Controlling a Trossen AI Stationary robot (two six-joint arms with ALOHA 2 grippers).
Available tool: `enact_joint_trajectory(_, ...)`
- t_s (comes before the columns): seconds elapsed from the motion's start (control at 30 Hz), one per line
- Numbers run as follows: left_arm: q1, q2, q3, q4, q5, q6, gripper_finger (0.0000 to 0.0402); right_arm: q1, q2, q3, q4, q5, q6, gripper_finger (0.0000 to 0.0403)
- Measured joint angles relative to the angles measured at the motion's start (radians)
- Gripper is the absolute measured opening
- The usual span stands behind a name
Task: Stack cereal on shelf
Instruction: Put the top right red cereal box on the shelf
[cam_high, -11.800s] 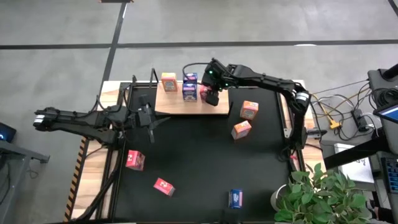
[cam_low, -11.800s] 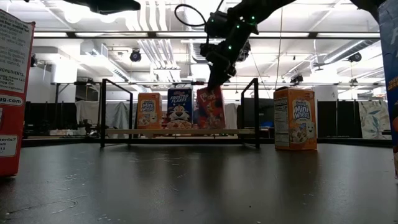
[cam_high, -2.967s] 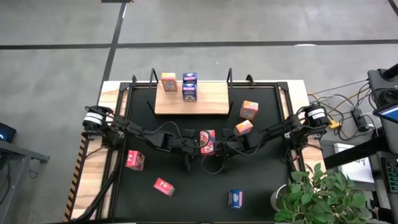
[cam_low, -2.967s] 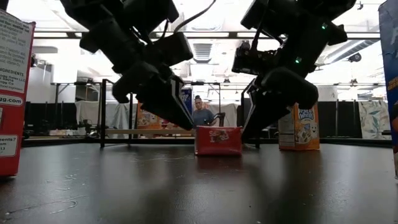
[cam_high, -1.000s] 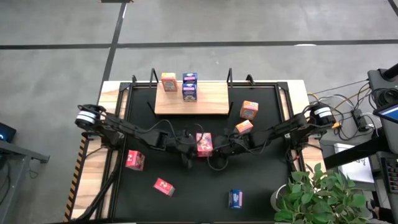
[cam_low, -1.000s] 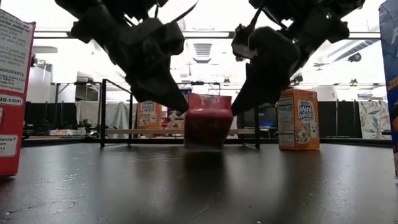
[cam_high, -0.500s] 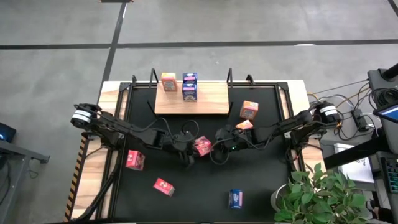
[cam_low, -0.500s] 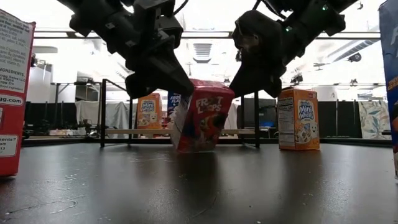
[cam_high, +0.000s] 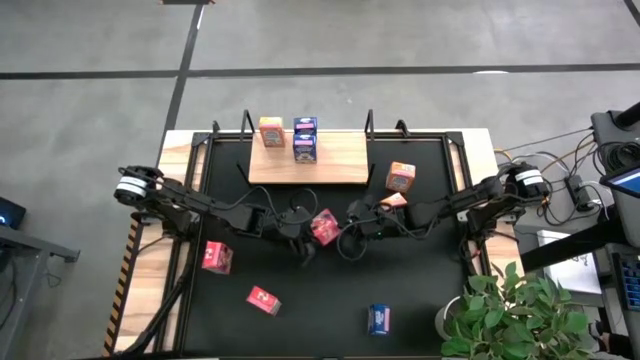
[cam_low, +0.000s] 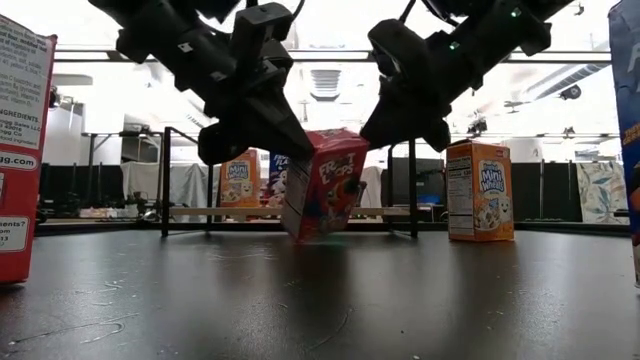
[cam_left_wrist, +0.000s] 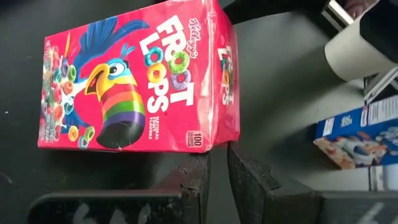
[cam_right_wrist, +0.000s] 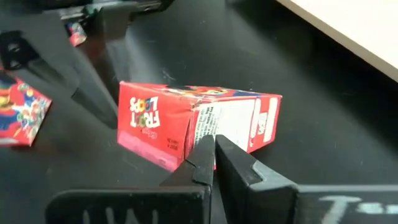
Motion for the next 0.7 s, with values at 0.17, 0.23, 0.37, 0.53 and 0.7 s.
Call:
enact_joint_trajectory(0.17, 0.002, -0.005, 0.000, 0.014, 0.001, -0.054, 0.0040, -0.007, -0.003, 0.000, -0.001, 0.002, 0.018, 0.0009)
enact_joint_trajectory(0.23, 0.007, -0.007, 0.000, 0.014, 0.015, -0.065, 0.0040, -0.007, -0.005, 0.000, -0.003, 0.001, 0.021, 0.0009)
enact_joint_trajectory(0.37, 0.028, -0.017, -0.001, -0.008, 0.030, -0.067, 0.0040, -0.013, -0.007, 0.000, -0.003, 0.003, 0.022, 0.0009)
enact_joint_trajectory(0.53, 0.066, -0.049, -0.041, 0.017, 0.047, -0.104, 0.0040, -0.021, -0.008, 0.000, -0.005, 0.006, 0.030, 0.0009)
enact_joint_trajectory(0.7, 0.112, -0.090, -0.123, 0.117, 0.092, -0.166, 0.0040, -0.033, -0.008, 0.000, -0.008, 0.013, 0.031, 0.0009)
